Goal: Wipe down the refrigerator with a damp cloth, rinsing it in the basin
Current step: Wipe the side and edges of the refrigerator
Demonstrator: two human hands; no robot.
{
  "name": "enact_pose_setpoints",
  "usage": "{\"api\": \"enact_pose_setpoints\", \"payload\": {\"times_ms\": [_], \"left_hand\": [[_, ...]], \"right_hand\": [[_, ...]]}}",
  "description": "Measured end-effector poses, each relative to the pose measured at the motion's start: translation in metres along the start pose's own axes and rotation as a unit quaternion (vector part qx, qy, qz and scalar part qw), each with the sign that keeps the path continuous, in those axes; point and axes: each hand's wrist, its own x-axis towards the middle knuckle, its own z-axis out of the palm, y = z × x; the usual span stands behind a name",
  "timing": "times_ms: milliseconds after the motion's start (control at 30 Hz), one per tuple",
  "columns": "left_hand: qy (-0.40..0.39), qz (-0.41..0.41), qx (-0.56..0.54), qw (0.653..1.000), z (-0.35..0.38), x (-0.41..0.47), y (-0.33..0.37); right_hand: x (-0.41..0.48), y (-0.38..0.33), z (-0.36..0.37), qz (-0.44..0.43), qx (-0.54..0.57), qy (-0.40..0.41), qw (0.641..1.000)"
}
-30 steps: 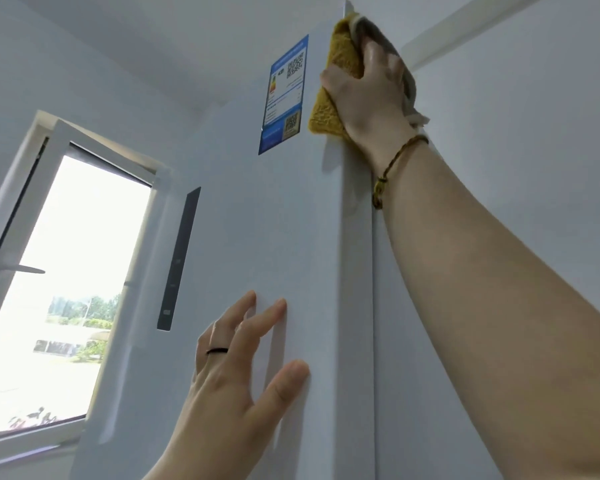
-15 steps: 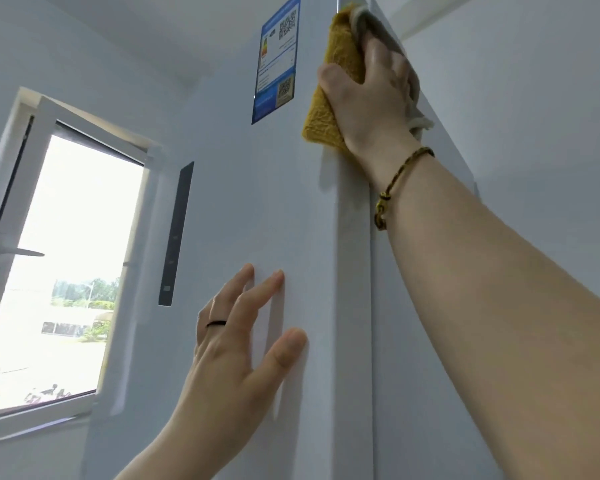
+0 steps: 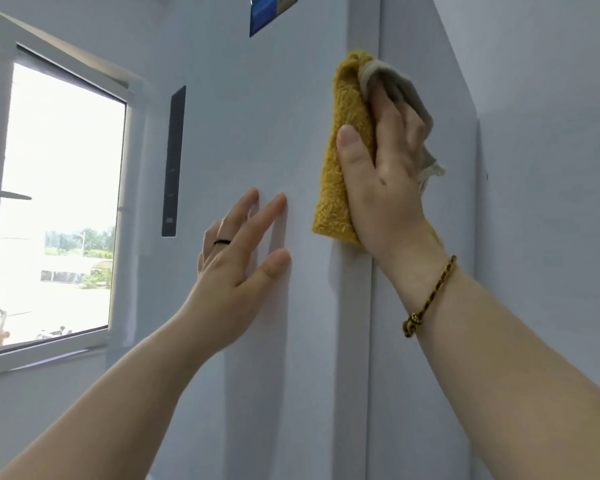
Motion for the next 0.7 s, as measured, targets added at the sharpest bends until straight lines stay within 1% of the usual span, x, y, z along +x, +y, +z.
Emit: {"api": "enact_pose_setpoints", "payload": {"times_ms": [67,233,300,367,433,500,600,700], "left_hand": [[-0.008,0.005,0.003,1.0,-0.001,-0.002,-0.002],[0.005,0.017,-0.002,1.0,0.004,-0.006,-0.002],[0.008,0.019,-0.002,1.0,0.005,-0.006,-0.001],[0.004,0.012,-0.003,1.0,0.005,-0.006,-0.001],[0.002,0.013,-0.002,1.0,0.004,-0.005,-0.002],[0.001,0.017,0.0,1.0,0.004,-0.007,-0.003],[-0.009,0.017,-0.01,1.0,0.002,-0.011,-0.005],[-0.001,0.017,-0.018,1.0,0.004,-0.026,-0.007]], "right_hand": [[-0.03,0.005,0.0,-0.005,0.005,-0.008,1.0],[-0.149,0.019,0.002,0.008,-0.023,-0.018,1.0],[-0.156,0.021,-0.001,0.016,-0.035,-0.024,0.999],[-0.137,0.018,-0.006,0.018,-0.039,-0.029,0.999],[-0.117,0.014,-0.009,0.024,-0.03,-0.026,0.999],[-0.121,0.012,-0.006,0.031,-0.018,-0.023,0.999],[-0.177,0.017,0.003,0.041,-0.03,-0.001,0.999],[-0.251,0.021,0.002,0.062,-0.073,-0.007,0.995]]}}
